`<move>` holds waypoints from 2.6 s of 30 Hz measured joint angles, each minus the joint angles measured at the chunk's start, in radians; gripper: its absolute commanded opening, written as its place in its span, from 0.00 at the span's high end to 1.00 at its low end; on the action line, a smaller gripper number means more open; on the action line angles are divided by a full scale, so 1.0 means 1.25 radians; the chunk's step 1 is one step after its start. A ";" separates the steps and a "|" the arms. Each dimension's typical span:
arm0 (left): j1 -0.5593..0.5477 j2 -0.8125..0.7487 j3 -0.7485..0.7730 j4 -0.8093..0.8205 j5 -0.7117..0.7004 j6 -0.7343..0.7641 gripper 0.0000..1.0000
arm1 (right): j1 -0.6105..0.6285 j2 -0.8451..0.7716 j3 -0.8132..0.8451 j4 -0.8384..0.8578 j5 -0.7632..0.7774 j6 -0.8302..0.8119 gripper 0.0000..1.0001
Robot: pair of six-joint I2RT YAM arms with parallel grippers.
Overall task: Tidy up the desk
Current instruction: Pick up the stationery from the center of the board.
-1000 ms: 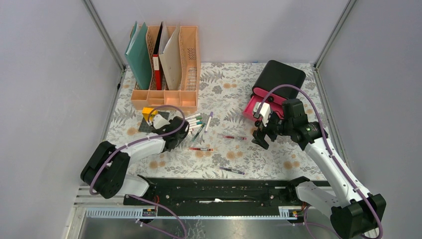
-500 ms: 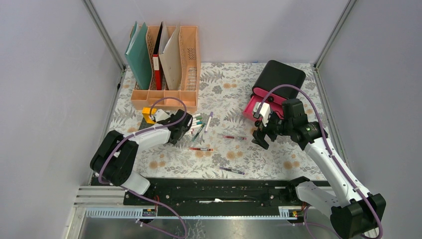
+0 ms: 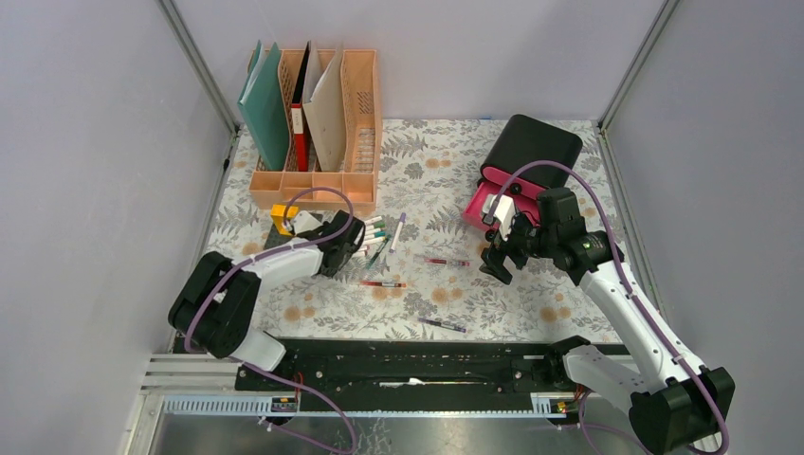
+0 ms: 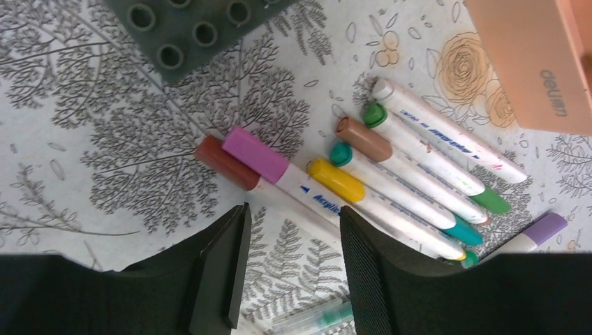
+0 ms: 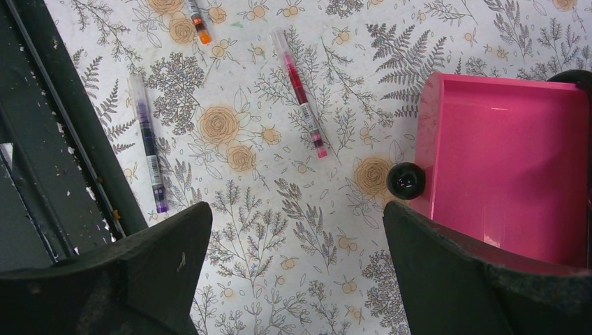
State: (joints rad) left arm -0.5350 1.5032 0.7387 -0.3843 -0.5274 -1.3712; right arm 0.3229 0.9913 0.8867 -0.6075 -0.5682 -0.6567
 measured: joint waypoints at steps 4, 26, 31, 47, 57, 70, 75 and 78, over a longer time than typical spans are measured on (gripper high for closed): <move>0.000 -0.039 -0.033 -0.009 0.005 -0.002 0.46 | 0.000 0.000 0.000 0.000 0.000 0.000 0.00; 0.000 -0.014 -0.013 -0.015 0.002 0.006 0.44 | -0.001 0.004 0.000 0.000 0.000 0.000 0.00; 0.000 -0.002 -0.001 -0.024 -0.001 0.003 0.51 | -0.001 0.004 0.000 0.000 0.000 0.000 0.00; 0.000 0.036 0.045 -0.108 0.008 0.062 0.66 | -0.001 0.004 0.000 0.000 0.000 0.000 0.00; -0.005 0.004 0.020 -0.130 0.022 0.097 0.66 | -0.001 0.004 0.000 0.000 0.000 0.000 0.00; -0.009 0.000 0.017 -0.137 0.027 0.128 0.90 | -0.001 0.004 0.000 0.000 0.000 0.000 0.00; -0.011 -0.032 -0.004 -0.143 0.043 0.128 1.00 | -0.001 0.004 0.000 0.000 0.000 0.000 0.00; -0.012 -0.041 -0.007 -0.155 0.046 0.130 1.00 | -0.001 0.003 0.000 0.000 0.000 0.000 0.00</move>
State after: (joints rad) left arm -0.5503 1.4525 0.7296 -0.5777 -0.4698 -1.2091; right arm 0.3222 0.9955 0.8867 -0.6071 -0.5686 -0.6567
